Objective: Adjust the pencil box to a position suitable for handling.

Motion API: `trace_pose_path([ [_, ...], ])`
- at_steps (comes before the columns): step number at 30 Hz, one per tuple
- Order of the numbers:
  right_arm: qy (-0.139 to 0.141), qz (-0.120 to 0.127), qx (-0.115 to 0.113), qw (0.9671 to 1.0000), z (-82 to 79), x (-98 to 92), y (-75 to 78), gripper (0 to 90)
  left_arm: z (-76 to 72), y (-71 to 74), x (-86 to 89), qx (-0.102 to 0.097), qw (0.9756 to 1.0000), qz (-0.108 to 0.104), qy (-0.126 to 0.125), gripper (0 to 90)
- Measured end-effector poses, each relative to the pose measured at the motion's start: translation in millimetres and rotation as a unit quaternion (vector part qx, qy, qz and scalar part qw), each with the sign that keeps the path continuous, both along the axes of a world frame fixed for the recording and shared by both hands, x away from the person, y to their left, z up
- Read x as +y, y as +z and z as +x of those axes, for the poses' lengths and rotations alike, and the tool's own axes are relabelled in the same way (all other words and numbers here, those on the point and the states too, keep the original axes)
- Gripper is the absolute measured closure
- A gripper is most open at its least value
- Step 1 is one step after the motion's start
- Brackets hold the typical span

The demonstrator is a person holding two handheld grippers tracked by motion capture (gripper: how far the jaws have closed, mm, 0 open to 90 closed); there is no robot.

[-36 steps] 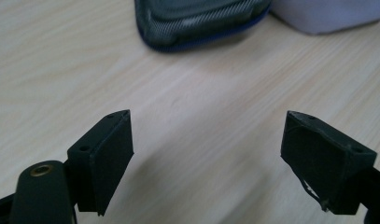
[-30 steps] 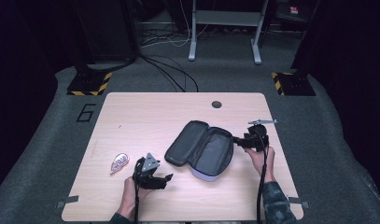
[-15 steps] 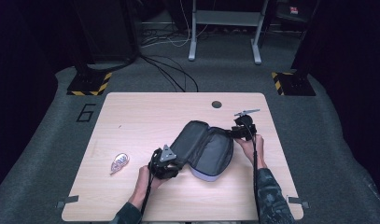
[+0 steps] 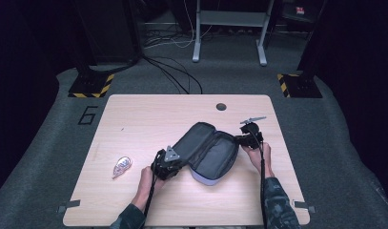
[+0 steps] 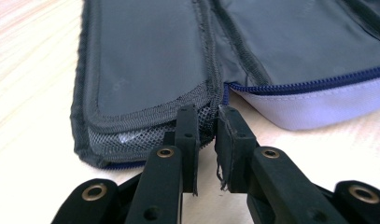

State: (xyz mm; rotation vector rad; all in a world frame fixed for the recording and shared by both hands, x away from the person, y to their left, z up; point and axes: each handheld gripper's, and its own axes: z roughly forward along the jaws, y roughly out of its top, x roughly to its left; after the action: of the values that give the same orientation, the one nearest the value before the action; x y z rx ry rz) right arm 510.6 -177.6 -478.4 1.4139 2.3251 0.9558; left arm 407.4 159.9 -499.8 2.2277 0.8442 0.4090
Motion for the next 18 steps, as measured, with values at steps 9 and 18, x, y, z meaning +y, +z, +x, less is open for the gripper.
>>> trace_pose_path([
  [9, -0.011, 0.020, 0.006, 0.9997, -23.7, -3.3, -4.8, 83.1, 20.4, 4.1, 8.2, 0.022, 0.9989, 0.003, 0.041, 78.8],
  [18, -0.023, 0.042, 0.006, 0.9989, -48.7, 4.1, -10.5, 80.5, 37.8, 6.6, 20.1, 0.039, 0.9959, -0.015, 0.080, 77.9],
])
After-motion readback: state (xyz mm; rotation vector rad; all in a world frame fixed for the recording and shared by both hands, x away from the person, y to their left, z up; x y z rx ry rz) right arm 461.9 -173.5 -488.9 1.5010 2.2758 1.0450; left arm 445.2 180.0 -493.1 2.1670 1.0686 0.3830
